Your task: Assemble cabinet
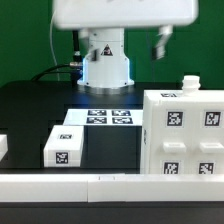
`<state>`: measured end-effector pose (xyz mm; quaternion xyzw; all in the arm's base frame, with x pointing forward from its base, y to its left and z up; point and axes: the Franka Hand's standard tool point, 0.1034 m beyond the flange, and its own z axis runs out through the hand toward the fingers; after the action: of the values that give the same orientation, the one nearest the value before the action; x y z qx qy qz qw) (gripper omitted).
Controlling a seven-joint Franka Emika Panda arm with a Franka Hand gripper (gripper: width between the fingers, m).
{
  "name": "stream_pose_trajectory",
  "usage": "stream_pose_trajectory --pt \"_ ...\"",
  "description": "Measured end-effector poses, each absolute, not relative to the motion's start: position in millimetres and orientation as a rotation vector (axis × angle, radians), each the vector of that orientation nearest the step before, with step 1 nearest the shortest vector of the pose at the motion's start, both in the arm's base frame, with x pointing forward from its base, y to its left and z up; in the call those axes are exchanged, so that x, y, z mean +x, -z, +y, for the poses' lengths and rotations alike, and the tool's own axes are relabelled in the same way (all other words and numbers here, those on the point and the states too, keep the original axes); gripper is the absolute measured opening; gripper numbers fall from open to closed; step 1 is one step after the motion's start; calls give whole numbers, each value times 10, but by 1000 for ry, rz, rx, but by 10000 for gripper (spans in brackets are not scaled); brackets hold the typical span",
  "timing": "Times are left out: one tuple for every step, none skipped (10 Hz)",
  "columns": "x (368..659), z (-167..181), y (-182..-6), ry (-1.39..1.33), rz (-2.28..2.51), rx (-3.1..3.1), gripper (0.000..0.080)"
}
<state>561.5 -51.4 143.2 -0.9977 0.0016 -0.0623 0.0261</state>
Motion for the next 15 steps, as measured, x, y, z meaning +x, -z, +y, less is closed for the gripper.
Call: stream_pose_trajectory --pt "5496 -752 -1146 149 35 -3088 795" --pt "5428 -908 -889 91 48 -3099 795" --pt "5478 -963 -792 77 57 -3107 795" --pt "5495 -922 -804 85 48 -3106 795" --pt "5487 -932 -798 82 50 -3107 795" --pt "5483 -938 -793 80 51 -3107 795" --pt "5473 -988 -750 87 32 -3117 795" --pt "5433 -1109 -608 79 41 -3135 795" --pt "5389 -1167 -507 53 56 -3140 795" --pt "5348 -1194 -425 40 61 -3146 795" --pt "5308 -1214 -324 37 70 -3156 795" --pt "5315 -1193 -293 46 73 -3161 795" --pt "5324 -1137 -285 46 75 -3158 795" --pt "5325 -1111 -283 42 74 -3155 795" --pt "5326 -1108 -280 42 72 -3155 795"
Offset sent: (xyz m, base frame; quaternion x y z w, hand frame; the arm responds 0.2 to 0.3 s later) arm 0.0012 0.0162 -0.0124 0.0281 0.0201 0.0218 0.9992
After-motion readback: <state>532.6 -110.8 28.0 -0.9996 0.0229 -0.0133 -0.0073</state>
